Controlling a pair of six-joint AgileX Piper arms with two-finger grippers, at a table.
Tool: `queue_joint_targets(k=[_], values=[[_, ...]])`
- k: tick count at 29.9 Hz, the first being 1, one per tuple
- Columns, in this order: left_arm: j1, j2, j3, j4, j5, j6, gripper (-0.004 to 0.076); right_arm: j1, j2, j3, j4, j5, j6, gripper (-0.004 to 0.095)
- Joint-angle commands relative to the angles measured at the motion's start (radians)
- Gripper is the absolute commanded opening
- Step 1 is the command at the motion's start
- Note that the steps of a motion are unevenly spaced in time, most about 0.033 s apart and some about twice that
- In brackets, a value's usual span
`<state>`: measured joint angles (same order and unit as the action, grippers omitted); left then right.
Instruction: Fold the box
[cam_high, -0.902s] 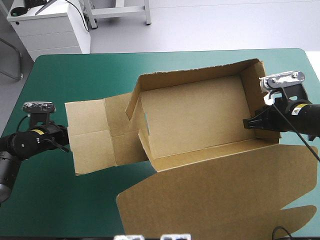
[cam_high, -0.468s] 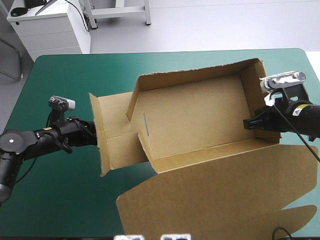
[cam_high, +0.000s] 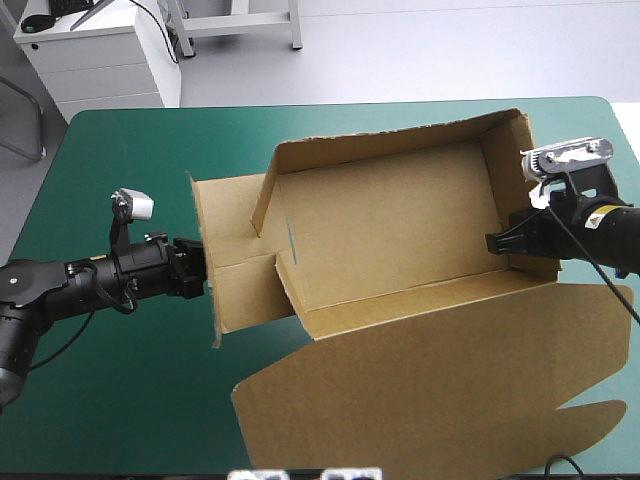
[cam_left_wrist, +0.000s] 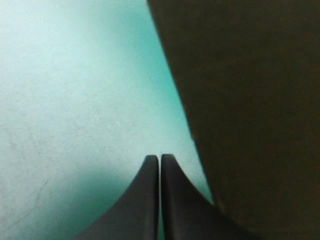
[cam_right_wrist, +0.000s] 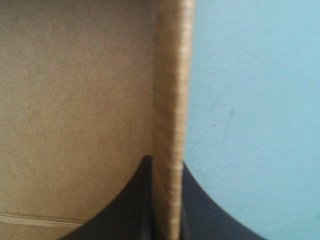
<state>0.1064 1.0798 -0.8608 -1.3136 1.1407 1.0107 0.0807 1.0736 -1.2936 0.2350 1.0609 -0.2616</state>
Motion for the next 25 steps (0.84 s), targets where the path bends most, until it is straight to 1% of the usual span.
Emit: queue_joint_targets(k=[1,3,6,10,13,14,17,21,25], values=[[-0.001,-0.016,-0.024,-0.149,0.062,0.029,-0.0008,-0.007,-0.02,-0.028,0.04,-0.069,-0.006,-0.0019],[-0.001,-0.016,-0.024,-0.159,0.084,0.027,-0.0008,-0.007,-0.02,-0.028,0.037,-0.069,-0.006,-0.0019],[-0.001,-0.016,-0.024,-0.208,0.152,0.031,-0.0006,-0.007,-0.02,-0.028,0.036,-0.069,-0.006,-0.0019],[-0.03,-0.014,-0.047,-0.241,0.152,0.043,0.0008,-0.007,-0.02,-0.028,0.036,-0.073,-0.006,-0.0019],[-0.071,-0.005,-0.08,-0.236,0.149,0.031,0.0083,-0.007,-0.02,-0.028,0.04,-0.074,-0.006,-0.0019],[-0.094,0.005,-0.101,-0.236,0.146,0.023,0.0122,-0.007,-0.02,-0.028,0.042,-0.079,-0.006,-0.0019],[-0.152,0.035,-0.144,-0.236,0.114,0.015,0.0208,-0.007,-0.02,-0.028,0.044,-0.083,-0.006,-0.0019],[-0.216,0.077,-0.184,-0.236,0.083,0.011,0.0289,-0.007,-0.02,-0.028,0.044,-0.083,-0.006,-0.0019],[-0.254,0.122,-0.217,-0.245,0.091,0.011,0.038,-0.007,-0.02,-0.028,0.033,-0.09,-0.006,-0.0019]])
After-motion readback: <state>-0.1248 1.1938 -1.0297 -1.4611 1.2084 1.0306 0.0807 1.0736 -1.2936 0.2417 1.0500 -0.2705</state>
